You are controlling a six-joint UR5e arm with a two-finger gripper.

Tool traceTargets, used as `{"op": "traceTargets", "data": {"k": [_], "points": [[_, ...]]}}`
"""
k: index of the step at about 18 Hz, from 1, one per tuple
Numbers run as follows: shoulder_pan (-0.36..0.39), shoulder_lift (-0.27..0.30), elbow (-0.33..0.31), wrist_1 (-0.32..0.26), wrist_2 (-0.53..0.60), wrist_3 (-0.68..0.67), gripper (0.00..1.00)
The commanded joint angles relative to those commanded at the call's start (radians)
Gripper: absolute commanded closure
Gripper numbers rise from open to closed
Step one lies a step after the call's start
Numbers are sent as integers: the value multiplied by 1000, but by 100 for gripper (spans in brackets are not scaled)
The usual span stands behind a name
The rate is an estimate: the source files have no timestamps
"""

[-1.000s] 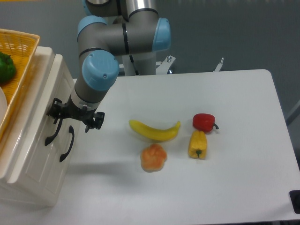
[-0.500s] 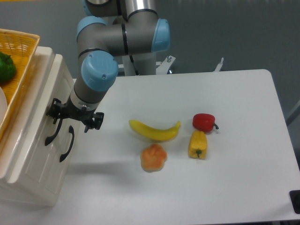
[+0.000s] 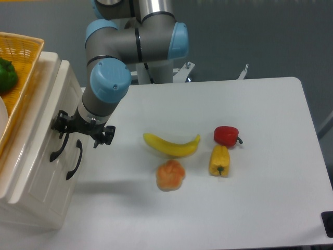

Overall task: Slide the top white drawer open
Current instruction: 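Hook the gripper fingers around the top drawer's black handle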

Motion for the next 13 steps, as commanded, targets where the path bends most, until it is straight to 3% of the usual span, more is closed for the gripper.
{"op": "traceTargets", "data": {"k": [13], "points": [[2,-3,3,6,11,8,0]]}}
